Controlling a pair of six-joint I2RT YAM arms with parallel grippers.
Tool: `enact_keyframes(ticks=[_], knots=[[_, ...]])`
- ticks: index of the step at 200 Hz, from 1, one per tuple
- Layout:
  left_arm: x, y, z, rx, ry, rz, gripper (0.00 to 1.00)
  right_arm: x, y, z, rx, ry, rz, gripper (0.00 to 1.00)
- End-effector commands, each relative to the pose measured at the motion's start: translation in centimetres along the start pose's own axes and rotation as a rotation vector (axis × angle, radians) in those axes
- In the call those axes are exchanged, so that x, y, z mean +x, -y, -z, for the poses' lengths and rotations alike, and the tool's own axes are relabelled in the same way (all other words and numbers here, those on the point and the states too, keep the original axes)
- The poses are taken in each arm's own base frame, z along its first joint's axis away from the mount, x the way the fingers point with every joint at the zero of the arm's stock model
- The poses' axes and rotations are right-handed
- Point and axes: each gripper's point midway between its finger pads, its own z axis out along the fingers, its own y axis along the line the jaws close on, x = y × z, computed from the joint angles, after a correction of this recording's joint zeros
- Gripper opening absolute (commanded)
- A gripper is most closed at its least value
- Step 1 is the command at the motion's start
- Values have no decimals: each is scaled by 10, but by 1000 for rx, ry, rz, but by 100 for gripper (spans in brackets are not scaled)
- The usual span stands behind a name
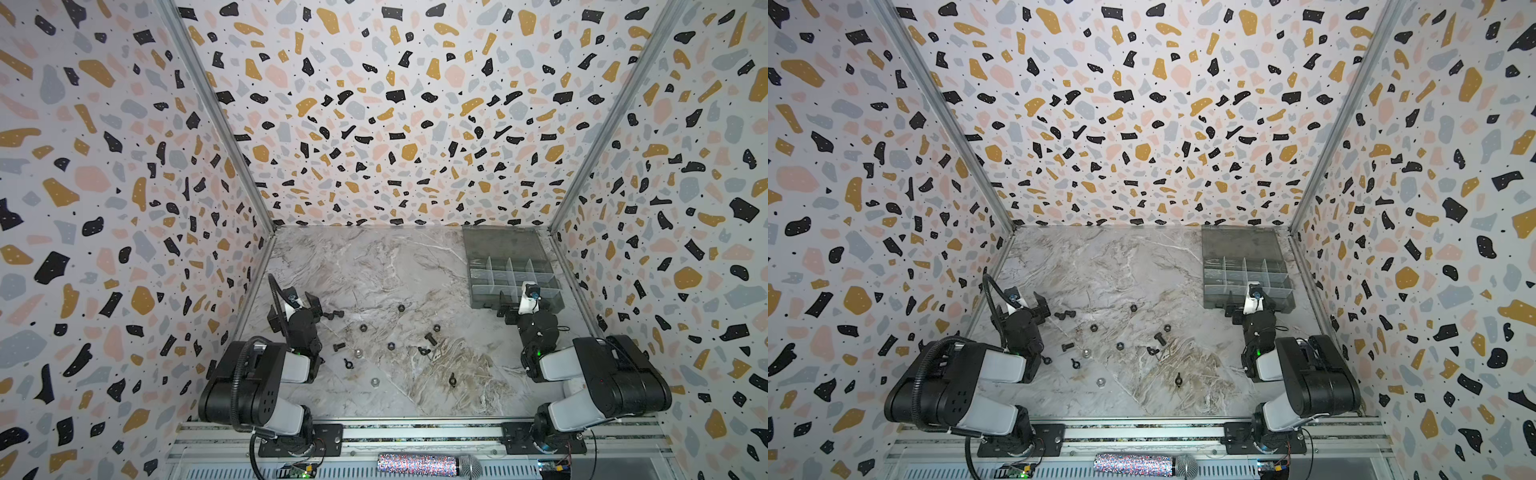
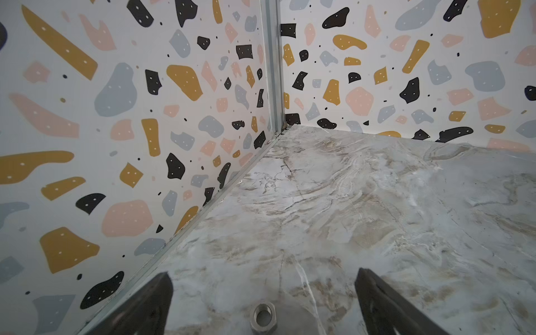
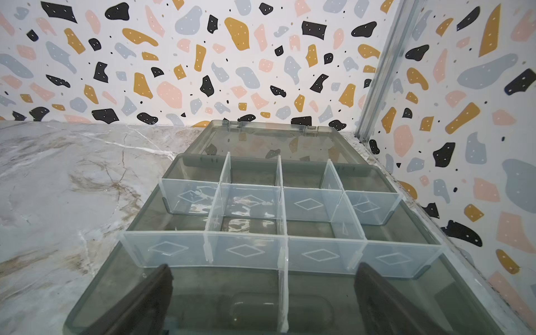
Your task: Sort the screws and nuts into containers
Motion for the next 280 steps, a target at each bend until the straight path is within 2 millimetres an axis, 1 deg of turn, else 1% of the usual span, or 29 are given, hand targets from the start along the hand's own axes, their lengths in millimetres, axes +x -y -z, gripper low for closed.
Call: enact_keyframes(ticks=[1, 89, 105, 115, 117, 122, 173, 193, 202, 211, 213, 280], knots=[[-17, 0, -3, 0, 55, 43, 100, -5, 0, 0, 0, 17, 8, 99], [-17, 0, -2, 0, 55, 44, 100, -4, 0, 1, -1, 13, 11, 99], [-18, 0, -2, 0, 57, 45, 100, -5, -5, 4, -8, 25, 33, 99], [-18, 0, -2, 0, 58, 45, 100, -3, -7, 6, -10, 19, 43, 99], [-18, 0, -2, 0, 58, 44, 100, -9, -7, 6, -9, 42, 40, 99], [-18, 0, -2, 0, 59, 44, 100, -11, -7, 7, -8, 53, 40, 99], [-18, 1, -3, 2, 54, 41, 100, -10, -7, 6, -7, 49, 38, 99], [-17, 2, -2, 9, 48, 37, 100, -12, -6, 6, -6, 63, 37, 99], [-17, 3, -3, 17, 44, 32, 100, -11, -6, 4, -7, 54, 31, 99], [-17, 4, -3, 18, 44, 32, 100, -12, -5, -1, -31, 46, 13, 99], [-16, 4, -3, 19, 42, 30, 100, -6, -4, -2, -33, 23, 12, 99], [-17, 4, -4, 21, 42, 30, 100, -2, -3, -2, -37, -1, 12, 99]])
